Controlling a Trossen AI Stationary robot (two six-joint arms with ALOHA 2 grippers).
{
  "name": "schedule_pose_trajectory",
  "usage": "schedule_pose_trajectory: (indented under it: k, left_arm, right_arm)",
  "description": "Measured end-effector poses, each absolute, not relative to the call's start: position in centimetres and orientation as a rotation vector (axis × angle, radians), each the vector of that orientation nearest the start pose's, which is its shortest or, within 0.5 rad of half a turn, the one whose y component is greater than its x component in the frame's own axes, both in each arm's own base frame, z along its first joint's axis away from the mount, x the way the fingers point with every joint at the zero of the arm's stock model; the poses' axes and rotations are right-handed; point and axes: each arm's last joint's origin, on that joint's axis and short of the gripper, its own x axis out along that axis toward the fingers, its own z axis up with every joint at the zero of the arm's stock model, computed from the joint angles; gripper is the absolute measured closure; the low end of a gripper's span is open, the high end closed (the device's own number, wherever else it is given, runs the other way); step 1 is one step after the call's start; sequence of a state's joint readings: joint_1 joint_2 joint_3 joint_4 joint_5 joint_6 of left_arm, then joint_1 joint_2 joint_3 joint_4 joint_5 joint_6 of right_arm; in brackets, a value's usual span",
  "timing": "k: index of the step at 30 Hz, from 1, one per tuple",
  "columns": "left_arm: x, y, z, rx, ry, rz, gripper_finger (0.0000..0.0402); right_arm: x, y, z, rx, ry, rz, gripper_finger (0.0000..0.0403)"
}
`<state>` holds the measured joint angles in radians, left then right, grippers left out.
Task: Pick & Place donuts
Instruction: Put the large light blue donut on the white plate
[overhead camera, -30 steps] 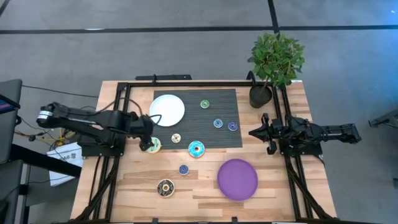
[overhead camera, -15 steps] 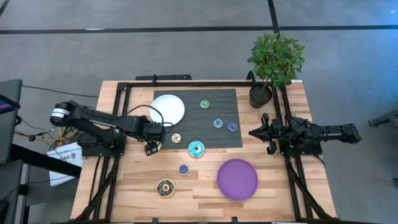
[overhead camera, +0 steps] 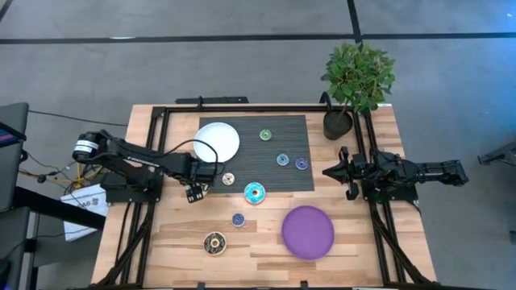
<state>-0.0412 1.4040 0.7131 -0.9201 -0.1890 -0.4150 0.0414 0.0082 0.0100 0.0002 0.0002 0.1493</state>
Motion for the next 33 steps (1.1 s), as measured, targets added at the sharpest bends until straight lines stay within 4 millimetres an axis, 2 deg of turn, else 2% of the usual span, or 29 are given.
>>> schedule_pose_trajectory:
  k: [4, 15, 33]
  left_arm:
    - [19.9, -0.3, 15.1, -0.148, 1.514, 0.440, 0.0102]
    - [20.6, 0.7, 15.1, -0.187, 1.440, 0.454, 0.0102]
    - [20.5, 1.2, 15.1, -0.224, 1.465, 0.423, 0.0102]
  right_arm:
    - [9.8, 0.4, 16.6, 0.149, 0.001, 0.041, 0.0403]
    - [9.7, 0.4, 16.6, 0.149, 0.001, 0.041, 0.0403]
    - [9.7, 0.4, 16.6, 0.149, 0.001, 0.041, 0.0403]
